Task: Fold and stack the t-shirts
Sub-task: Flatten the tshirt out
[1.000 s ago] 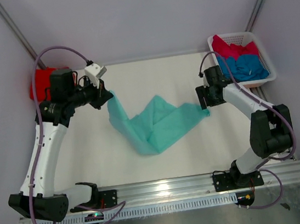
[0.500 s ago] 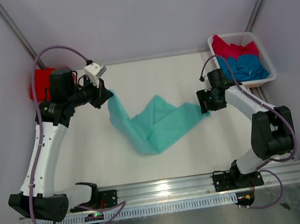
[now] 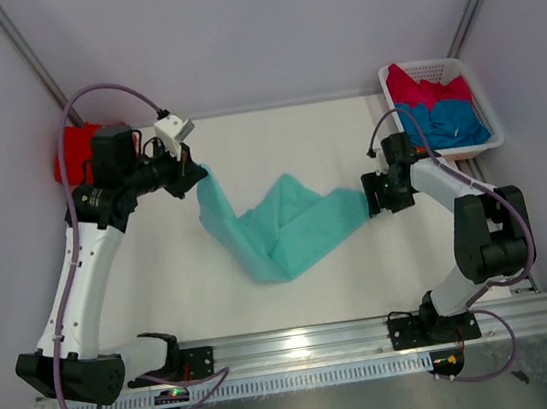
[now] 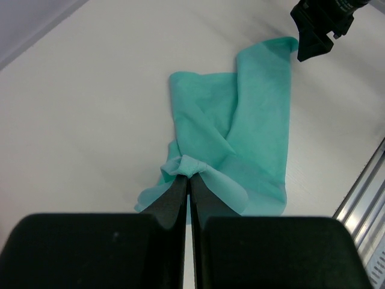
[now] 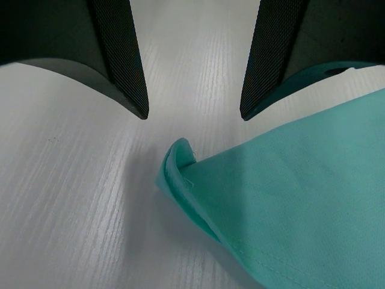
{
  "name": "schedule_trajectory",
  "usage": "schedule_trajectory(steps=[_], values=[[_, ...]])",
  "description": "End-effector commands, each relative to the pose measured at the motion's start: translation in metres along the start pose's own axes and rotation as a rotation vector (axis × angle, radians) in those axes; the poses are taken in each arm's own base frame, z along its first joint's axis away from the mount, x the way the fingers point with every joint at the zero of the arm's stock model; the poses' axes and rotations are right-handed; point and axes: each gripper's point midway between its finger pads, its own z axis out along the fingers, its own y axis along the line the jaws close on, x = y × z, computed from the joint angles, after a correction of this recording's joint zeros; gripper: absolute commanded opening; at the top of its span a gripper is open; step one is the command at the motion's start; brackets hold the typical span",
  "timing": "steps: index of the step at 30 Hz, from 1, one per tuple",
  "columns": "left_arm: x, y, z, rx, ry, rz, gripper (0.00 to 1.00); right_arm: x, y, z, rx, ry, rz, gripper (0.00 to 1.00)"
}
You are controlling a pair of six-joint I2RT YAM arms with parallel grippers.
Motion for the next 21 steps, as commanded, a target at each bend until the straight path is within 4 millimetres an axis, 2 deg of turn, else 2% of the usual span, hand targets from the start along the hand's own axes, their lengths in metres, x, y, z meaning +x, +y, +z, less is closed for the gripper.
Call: schedule_trajectory(steps=[1,14,21], values=[[-0.013,0.000,0.001,0.012,-0.049,0.014,0.00,-0.004,0.000,0.003,-0.012,-0.010,0.013,0.66],[-0.011,-0.001,0.002,0.022,-0.046,0.012,0.00,-0.002,-0.004,0.016,0.005,0.016,0.014,0.66],[-0.012,-0.002,0.001,0.025,-0.048,0.015,0.00,-0.015,-0.008,0.021,0.021,-0.015,0.011,0.66]])
